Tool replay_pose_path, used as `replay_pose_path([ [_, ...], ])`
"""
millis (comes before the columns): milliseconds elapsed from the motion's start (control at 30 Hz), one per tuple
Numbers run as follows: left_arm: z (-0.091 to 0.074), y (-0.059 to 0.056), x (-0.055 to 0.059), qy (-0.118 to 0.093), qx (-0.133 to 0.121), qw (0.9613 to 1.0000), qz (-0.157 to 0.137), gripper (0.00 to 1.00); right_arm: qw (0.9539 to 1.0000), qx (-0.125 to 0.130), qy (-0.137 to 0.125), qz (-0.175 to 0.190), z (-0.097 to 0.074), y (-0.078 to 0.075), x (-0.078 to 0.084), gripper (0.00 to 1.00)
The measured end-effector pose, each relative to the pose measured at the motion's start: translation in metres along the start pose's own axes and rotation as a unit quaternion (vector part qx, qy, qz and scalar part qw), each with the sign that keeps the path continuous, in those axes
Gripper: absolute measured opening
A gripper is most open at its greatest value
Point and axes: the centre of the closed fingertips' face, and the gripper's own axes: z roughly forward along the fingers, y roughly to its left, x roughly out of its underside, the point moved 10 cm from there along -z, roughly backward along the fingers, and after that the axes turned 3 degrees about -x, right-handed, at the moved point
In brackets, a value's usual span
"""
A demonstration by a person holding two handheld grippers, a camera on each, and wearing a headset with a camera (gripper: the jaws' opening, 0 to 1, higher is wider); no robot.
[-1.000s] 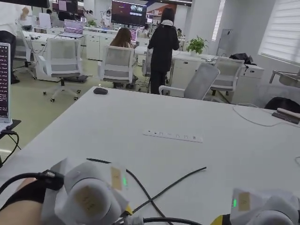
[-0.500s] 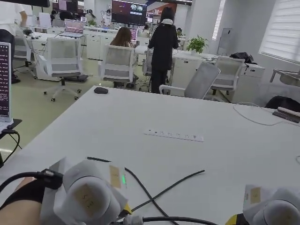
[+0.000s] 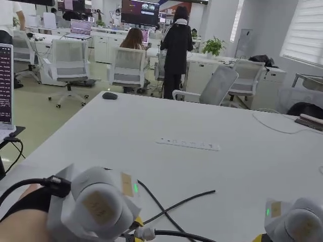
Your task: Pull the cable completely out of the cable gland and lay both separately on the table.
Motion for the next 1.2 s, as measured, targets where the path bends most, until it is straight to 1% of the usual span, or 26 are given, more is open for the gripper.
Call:
replay_pose_path([
  [33, 0.001, -0.001, -0.001, 0.001, 0.002, 1.0000, 0.003, 0.16, 0.9999, -0.008, -0.014, 0.000, -0.002, 0.005, -0.011, 0.25],
  [67, 0.002, -0.002, -0.002, 0.003, 0.003, 1.0000, 0.006, 0.16, 0.9997, -0.010, -0.022, -0.007, -0.004, 0.010, -0.019, 0.26],
  [100, 0.003, -0.003, -0.004, 0.006, 0.003, 0.9999, 0.011, 0.16, 0.9988, -0.013, -0.038, -0.030, -0.007, 0.016, -0.033, 0.27],
  [167, 0.004, -0.005, -0.006, 0.008, 0.004, 0.9998, 0.018, 0.16, 0.9971, -0.024, -0.060, -0.040, -0.009, 0.027, -0.050, 0.27],
  [200, 0.004, -0.006, -0.007, 0.008, 0.004, 0.9998, 0.020, 0.16, 0.9952, -0.031, -0.078, -0.050, -0.009, 0.036, -0.063, 0.26],
  [233, 0.005, -0.006, -0.007, 0.009, 0.005, 0.9997, 0.021, 0.16, 0.9936, -0.033, -0.090, -0.060, -0.010, 0.041, -0.071, 0.26],
  [267, 0.005, -0.006, -0.008, 0.008, 0.005, 0.9997, 0.022, 0.16, 0.9906, -0.041, -0.105, -0.077, -0.010, 0.049, -0.081, 0.26],
  [333, 0.007, -0.007, -0.009, 0.009, 0.003, 0.9997, 0.024, 0.16, 0.9882, -0.040, -0.127, -0.075, -0.008, 0.057, -0.094, 0.24],
  [367, 0.007, -0.007, -0.010, 0.010, 0.003, 0.9996, 0.026, 0.16, 0.9879, -0.039, -0.130, -0.075, -0.008, 0.058, -0.096, 0.23],
  [433, 0.007, -0.008, -0.011, 0.011, 0.005, 0.9996, 0.027, 0.16, 0.9863, -0.033, -0.146, -0.071, -0.006, 0.061, -0.103, 0.21],
  [567, 0.007, -0.009, -0.012, 0.011, 0.006, 0.9995, 0.030, 0.16, 0.9861, -0.019, -0.146, -0.076, -0.004, 0.062, -0.107, 0.15],
  [700, 0.007, -0.011, -0.012, 0.011, 0.009, 0.9994, 0.033, 0.16, 0.9864, -0.011, -0.145, -0.077, -0.005, 0.059, -0.105, 0.03],
  [867, 0.009, -0.011, -0.013, 0.008, 0.013, 0.9994, 0.033, 0.16, 0.9862, -0.014, -0.141, -0.085, -0.004, 0.059, -0.101, 0.03],
  [967, 0.010, -0.013, -0.013, 0.007, 0.018, 0.9992, 0.035, 0.16, 0.9864, -0.019, -0.142, -0.081, -0.004, 0.059, -0.098, 0.03],
  [1033, 0.012, -0.012, -0.010, 0.020, 0.014, 0.9987, 0.045, 0.16, 0.9872, -0.018, -0.135, -0.084, -0.003, 0.058, -0.094, 0.03],
  [1067, 0.012, -0.011, -0.009, 0.023, 0.013, 0.9986, 0.045, 0.16, 0.9876, -0.018, -0.134, -0.080, -0.004, 0.057, -0.092, 0.03],
  [1100, 0.012, -0.011, -0.008, 0.022, 0.014, 0.9988, 0.042, 0.16, 0.9877, -0.019, -0.134, -0.077, -0.005, 0.056, -0.090, 0.03],
  [1167, 0.011, -0.011, -0.009, 0.014, 0.019, 0.9992, 0.033, 0.16, 0.9876, -0.021, -0.137, -0.073, -0.005, 0.056, -0.088, 0.03],
  [1200, 0.011, -0.011, -0.010, 0.014, 0.019, 0.9991, 0.034, 0.16, 0.9876, -0.021, -0.137, -0.073, -0.006, 0.056, -0.088, 0.03],
])
